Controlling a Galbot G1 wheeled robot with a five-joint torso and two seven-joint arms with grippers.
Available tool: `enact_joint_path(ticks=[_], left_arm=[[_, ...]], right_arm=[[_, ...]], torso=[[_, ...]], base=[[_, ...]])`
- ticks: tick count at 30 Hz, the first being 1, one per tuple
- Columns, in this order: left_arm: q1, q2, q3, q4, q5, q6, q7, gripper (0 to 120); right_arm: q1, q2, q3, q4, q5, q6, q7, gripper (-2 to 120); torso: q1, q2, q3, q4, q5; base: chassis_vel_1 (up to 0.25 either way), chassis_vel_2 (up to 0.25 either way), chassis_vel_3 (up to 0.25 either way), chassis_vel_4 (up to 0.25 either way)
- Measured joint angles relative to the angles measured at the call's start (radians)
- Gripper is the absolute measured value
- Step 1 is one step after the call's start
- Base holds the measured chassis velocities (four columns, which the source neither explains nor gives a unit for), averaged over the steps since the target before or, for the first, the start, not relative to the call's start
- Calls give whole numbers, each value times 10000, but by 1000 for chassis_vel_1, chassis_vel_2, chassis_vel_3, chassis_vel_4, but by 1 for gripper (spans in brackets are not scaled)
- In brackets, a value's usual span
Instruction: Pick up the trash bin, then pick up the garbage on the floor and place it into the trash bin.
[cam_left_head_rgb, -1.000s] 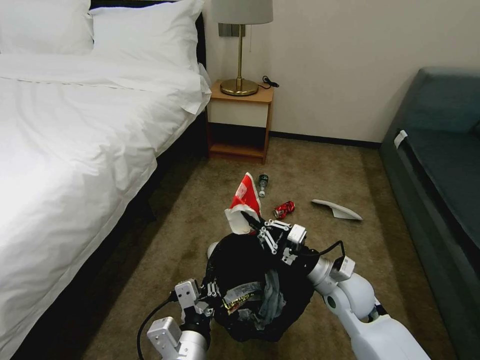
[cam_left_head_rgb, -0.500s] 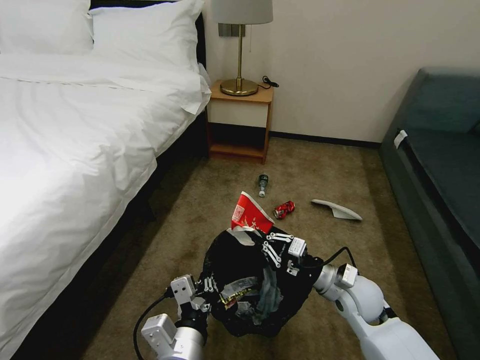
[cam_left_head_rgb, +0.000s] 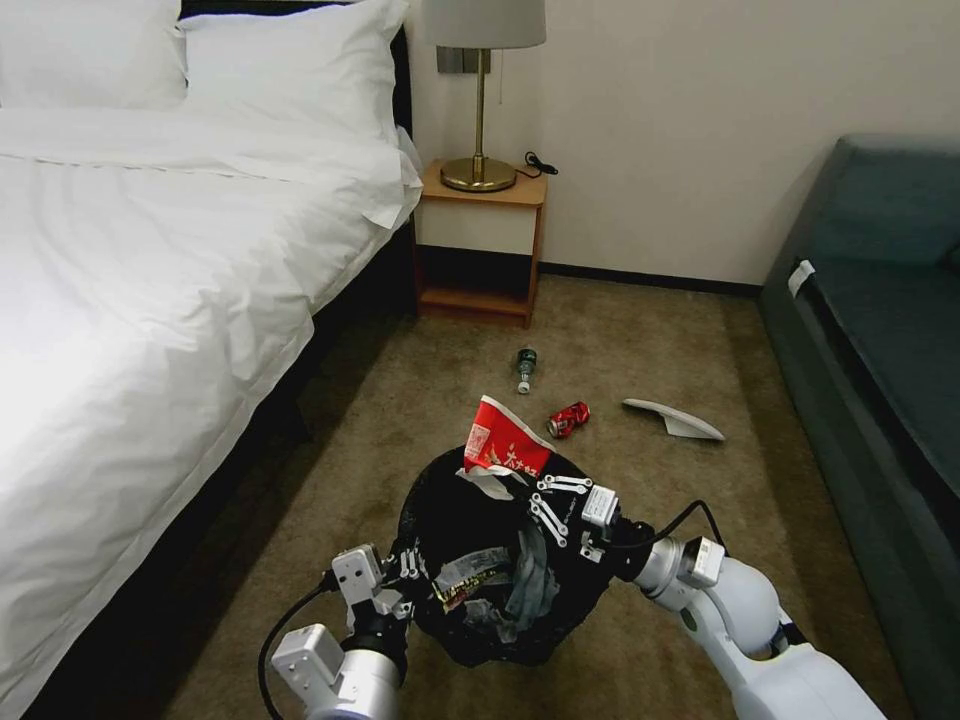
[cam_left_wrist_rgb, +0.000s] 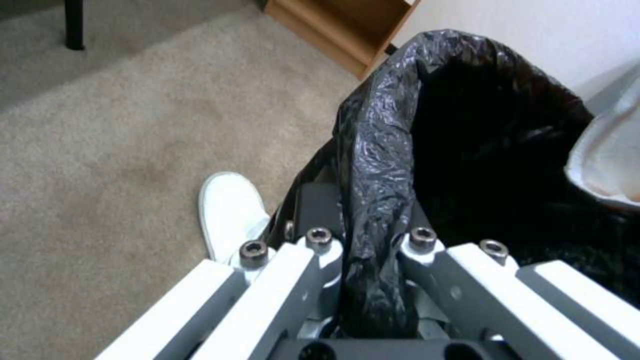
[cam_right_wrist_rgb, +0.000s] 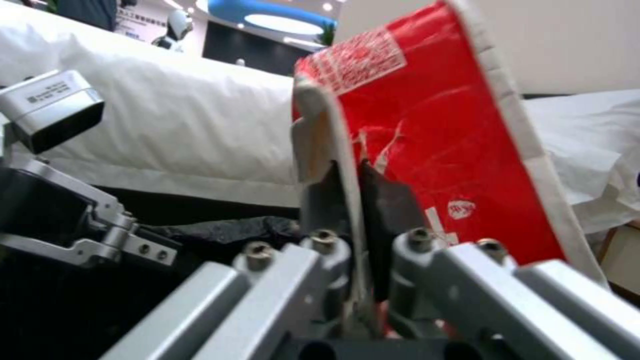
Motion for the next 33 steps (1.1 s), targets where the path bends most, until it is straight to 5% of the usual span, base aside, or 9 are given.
enact_joint_path(ticks=[24, 33], left_arm=[[-17, -25, -49, 17, -17, -7, 22, 4], [0, -87, -331, -71, -15, -101, -76, 4]], right_arm=[[-281, -146, -58, 180, -1, 179, -206, 96], [-299, -174, 32, 415, 267, 256, 43, 100]], torso=[[0, 0, 0, 0, 0], [0, 0, 0, 0, 0]], base=[[0, 0, 0, 0], [0, 0, 0, 0]])
